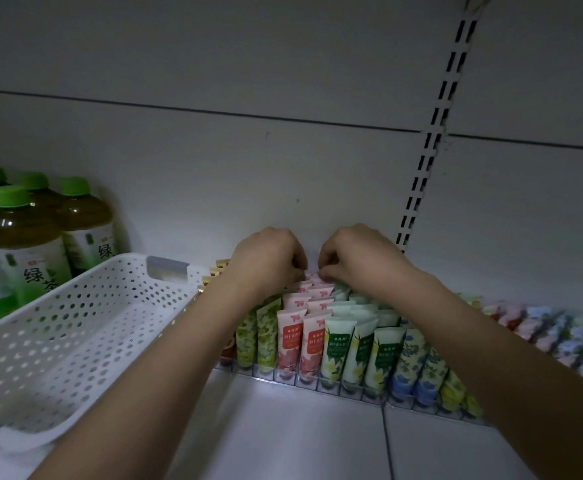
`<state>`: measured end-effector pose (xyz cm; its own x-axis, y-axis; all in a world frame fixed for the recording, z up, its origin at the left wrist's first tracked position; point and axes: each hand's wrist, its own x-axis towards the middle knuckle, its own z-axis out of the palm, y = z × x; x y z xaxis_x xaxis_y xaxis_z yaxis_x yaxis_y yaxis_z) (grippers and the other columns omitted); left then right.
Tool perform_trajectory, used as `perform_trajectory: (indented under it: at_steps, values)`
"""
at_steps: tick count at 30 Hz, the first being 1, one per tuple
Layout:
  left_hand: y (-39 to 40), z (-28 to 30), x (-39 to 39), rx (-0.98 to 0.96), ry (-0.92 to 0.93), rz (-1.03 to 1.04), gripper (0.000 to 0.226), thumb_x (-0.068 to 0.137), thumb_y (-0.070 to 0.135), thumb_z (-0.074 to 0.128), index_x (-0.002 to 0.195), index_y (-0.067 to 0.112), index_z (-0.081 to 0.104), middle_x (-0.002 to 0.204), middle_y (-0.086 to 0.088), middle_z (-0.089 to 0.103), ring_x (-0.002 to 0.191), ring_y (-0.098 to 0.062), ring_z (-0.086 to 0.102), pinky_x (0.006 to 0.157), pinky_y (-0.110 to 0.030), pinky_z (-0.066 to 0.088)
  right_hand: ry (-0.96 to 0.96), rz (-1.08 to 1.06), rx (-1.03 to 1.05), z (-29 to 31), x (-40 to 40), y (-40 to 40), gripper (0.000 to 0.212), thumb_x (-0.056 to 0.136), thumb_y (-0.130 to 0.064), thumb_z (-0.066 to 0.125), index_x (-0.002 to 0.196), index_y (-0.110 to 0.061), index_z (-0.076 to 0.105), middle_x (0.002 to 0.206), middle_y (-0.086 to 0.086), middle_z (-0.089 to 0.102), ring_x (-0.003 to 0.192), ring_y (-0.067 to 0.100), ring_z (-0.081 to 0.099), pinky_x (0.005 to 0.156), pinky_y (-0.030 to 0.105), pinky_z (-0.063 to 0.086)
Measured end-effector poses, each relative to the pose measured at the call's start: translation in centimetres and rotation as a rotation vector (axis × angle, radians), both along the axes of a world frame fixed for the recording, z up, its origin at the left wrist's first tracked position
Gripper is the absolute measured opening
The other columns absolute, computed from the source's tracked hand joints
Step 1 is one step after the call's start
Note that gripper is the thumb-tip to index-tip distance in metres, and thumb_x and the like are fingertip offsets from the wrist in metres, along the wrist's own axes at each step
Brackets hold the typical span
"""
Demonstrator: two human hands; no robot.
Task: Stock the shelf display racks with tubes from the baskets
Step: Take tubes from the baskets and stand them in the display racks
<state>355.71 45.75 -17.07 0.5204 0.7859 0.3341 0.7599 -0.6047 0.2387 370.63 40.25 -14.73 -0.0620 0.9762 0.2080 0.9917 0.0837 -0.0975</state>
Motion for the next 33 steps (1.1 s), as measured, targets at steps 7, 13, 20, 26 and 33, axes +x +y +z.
perform_trajectory:
  at_steps: [7, 13, 20, 26, 33]
  values:
    - [-0.4, 0.2, 1.1, 0.086, 0.021, 0.050, 0.015, 0.085, 0.025, 0.066, 0.096, 0.031, 0.075, 0.097, 0.006, 0.072, 0.089, -0.017, 0.065, 0.068, -0.026, 0.043, -0.045, -0.008, 0.010, -0.1, -0.2, -0.2, 0.011, 0.088, -0.019, 0.067, 0.096, -0.020, 0.075, 0.095, 0.003, 0.071, 0.085, 0.023, 0.065, 0.079, 0.036, 0.056]
    - [-0.3, -0.5, 0.5, 0.002, -0.123, 0.020, 0.011, 0.082, 0.021, 0.070, 0.087, 0.028, 0.077, 0.090, 0.009, 0.074, 0.083, -0.011, 0.066, 0.075, -0.030, 0.054, -0.049, -0.004, 0.032, -0.4, -0.3, -0.3, 0.012, 0.090, -0.018, 0.065, 0.096, -0.019, 0.075, 0.095, 0.003, 0.071, 0.084, 0.022, 0.066, 0.080, 0.036, 0.056]
    - [0.4, -0.3, -1.8, -0.151, -0.157, -0.069, 0.016, 0.080, 0.015, 0.076, 0.095, 0.021, 0.077, 0.095, 0.005, 0.074, 0.086, -0.005, 0.067, 0.085, -0.028, 0.055, -0.101, 0.096, 0.066, -0.5, -0.6, -0.7, 0.017, 0.093, -0.028, 0.060, 0.105, -0.023, 0.072, 0.097, 0.001, 0.070, 0.085, 0.021, 0.064, 0.077, 0.035, 0.054]
    - [0.7, -0.4, -2.3, -0.139, -0.191, -0.028, 0.017, 0.079, 0.010, 0.072, 0.091, 0.020, 0.079, 0.090, 0.002, 0.075, 0.081, -0.008, 0.068, 0.081, -0.027, 0.056, -0.198, 0.108, -0.010, 0.2, -2.6, 0.2, 0.023, 0.096, -0.021, 0.055, 0.111, -0.026, 0.071, 0.098, 0.005, 0.068, 0.086, 0.025, 0.064, 0.078, 0.037, 0.054]
    - [0.8, -0.9, -2.0, -0.085, -0.212, 0.006, 0.011, 0.080, 0.015, 0.073, 0.085, 0.022, 0.080, 0.086, 0.004, 0.075, 0.078, -0.009, 0.068, 0.079, -0.030, 0.056, -0.249, 0.060, -0.031, 0.7, -3.5, 0.4, 0.018, 0.092, -0.014, 0.055, 0.098, -0.021, 0.071, 0.094, 0.005, 0.065, 0.085, 0.025, 0.062, 0.068, 0.032, 0.047]
